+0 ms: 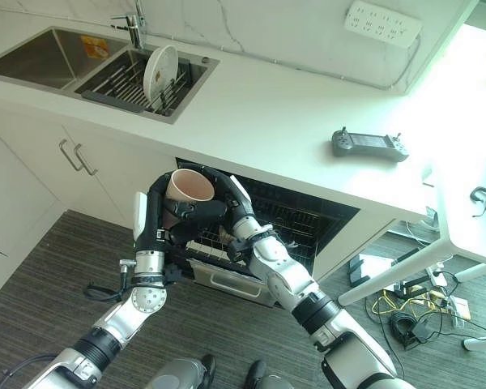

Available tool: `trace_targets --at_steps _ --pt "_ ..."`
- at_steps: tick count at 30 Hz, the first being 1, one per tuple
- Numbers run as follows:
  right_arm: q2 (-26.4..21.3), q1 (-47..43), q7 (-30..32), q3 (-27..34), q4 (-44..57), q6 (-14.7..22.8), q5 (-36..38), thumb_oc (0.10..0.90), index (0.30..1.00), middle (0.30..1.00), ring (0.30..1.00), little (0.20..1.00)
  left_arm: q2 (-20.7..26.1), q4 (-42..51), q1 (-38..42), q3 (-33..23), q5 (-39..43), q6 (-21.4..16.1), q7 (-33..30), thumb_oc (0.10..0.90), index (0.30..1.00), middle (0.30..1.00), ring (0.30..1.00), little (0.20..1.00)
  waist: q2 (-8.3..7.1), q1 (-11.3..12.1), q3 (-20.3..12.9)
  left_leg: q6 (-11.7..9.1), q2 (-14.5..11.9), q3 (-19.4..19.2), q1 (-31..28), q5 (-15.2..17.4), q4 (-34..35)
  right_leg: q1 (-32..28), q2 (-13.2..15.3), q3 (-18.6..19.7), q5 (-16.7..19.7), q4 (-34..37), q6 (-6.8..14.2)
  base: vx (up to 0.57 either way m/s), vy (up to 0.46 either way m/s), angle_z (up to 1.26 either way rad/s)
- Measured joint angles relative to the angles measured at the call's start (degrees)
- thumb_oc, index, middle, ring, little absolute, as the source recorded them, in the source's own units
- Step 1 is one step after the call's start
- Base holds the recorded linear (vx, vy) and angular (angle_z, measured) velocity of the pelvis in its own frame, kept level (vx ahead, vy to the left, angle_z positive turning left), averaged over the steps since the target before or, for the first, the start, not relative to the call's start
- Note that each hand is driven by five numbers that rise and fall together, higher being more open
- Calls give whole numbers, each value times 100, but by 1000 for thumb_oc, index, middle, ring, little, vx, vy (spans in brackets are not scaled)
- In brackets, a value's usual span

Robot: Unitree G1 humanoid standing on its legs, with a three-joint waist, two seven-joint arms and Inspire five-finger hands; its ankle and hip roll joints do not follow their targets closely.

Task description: Place the dishes in the dishwasher.

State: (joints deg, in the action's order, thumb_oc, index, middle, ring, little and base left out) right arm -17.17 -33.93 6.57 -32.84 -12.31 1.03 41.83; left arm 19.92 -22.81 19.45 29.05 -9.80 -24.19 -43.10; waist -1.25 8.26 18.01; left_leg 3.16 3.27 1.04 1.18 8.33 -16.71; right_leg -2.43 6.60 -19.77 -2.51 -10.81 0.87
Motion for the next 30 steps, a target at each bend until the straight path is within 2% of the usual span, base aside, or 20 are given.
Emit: trace_targets --at_steps 1,2,3,6,9,14,18,23,30 --pt "0 0 1 2 0 0 0 400 300 300 300 300 0 0 0 0 0 0 0 569 554 554 554 554 -2 0 1 0 0 0 0 0 0 0 0 0 0 0 0 0 0 0" --pt "0 0 2 1 0 1 -1 400 300 300 300 300 0 0 0 0 0 0 0 673 709 709 709 709 -2 0 1 0 0 0 1 0 0 0 0 0 0 0 0 0 0 0" --pt "0 0 14 6 0 19 9 400 300 300 300 300 0 1 0 17 -1 -1 1 800 900 900 900 900 -3 0 2 0 0 1 1 0 0 0 1 0 0 0 0 0 0 0" --pt "-1 1 151 -15 0 75 289 400 300 300 300 300 18 32 2 39 -13 23 82 800 900 900 900 900 -3 -10 2 0 0 -1 1 1 0 0 1 1 0 0 0 0 0 0" --pt "1 29 268 -49 -5 147 917 400 300 300 300 300 143 83 30 54 -261 159 134 800 900 900 900 900 0 -40 4 -1 -1 -7 0 3 0 1 4 4 0 0 -1 -5 32 -1" --pt "25 283 366 -38 -1 624 1790 400 300 300 300 300 260 188 237 136 -597 440 369 800 900 900 900 900 58 -71 38 7 0 -67 -17 18 0 3 14 50 0 -15 -1 -7 38 -3" --pt "45 815 330 5 129 947 2364 400 300 300 300 300 451 320 213 303 -885 591 611 800 900 900 900 900 159 -253 96 35 7 -94 -24 38 -3 5 25 77 2 -15 2 -2 39 -4" --pt "19 1298 -34 123 326 1327 2813 400 300 300 300 300 471 571 179 409 -1153 677 643 800 900 900 900 900 214 -485 127 35 -13 -204 -35 46 24 38 14 146 2 -6 4 5 34 -8" --pt "-22 1568 -269 300 756 1637 2923 400 300 300 300 300 591 1098 182 322 -1535 767 640 800 900 900 900 900 244 -671 137 36 -29 -287 -125 46 103 44 0 246 3 -17 7 11 23 -9"
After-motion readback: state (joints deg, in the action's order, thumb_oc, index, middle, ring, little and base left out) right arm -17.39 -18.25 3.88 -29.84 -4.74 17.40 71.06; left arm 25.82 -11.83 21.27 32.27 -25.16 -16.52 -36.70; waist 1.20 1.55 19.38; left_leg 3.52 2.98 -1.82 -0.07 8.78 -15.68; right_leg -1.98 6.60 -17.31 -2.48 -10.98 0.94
